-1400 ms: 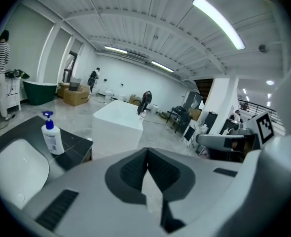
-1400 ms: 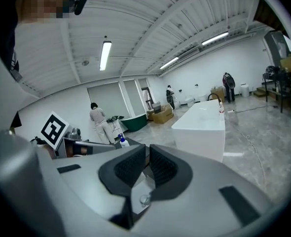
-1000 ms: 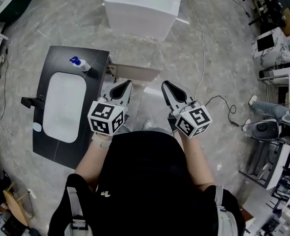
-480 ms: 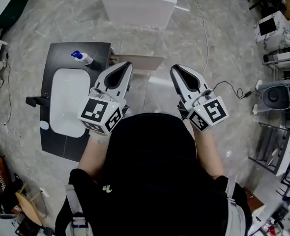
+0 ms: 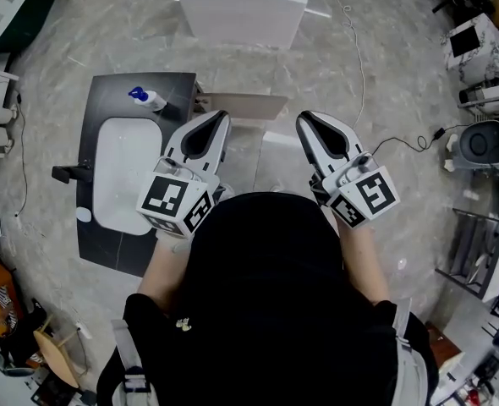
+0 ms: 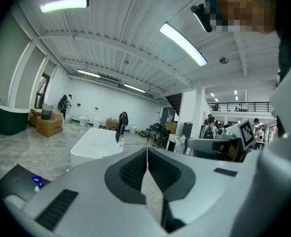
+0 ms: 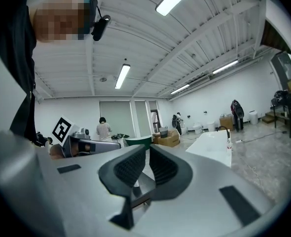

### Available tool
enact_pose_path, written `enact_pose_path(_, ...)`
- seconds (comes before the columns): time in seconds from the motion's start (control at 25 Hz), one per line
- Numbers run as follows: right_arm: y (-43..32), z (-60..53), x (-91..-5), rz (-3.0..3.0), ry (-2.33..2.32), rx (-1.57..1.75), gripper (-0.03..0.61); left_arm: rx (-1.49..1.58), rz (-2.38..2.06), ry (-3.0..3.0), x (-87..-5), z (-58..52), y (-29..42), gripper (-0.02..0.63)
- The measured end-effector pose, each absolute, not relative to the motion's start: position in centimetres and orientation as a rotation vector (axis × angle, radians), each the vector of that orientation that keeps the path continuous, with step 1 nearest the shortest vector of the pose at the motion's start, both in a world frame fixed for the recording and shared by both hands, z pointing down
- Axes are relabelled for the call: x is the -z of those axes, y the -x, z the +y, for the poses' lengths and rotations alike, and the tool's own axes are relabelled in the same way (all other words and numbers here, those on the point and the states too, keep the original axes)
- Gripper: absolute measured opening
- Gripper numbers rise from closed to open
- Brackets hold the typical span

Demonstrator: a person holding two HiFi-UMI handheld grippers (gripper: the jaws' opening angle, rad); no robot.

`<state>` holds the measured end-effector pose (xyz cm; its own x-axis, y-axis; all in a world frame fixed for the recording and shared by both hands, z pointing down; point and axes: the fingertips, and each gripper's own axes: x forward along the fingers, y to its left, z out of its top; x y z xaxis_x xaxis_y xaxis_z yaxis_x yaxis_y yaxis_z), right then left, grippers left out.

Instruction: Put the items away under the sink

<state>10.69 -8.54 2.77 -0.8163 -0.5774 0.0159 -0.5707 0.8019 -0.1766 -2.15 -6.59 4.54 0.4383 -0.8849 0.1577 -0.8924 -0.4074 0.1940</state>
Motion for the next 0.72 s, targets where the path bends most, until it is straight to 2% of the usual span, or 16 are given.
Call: enact_pose_path(0.72,-11.5,-7.4,-3.7,2.939,0.933,0.332,0.047,-0.061,-1.596,-2.361,-6.2,-4.9,2.3,0.025)
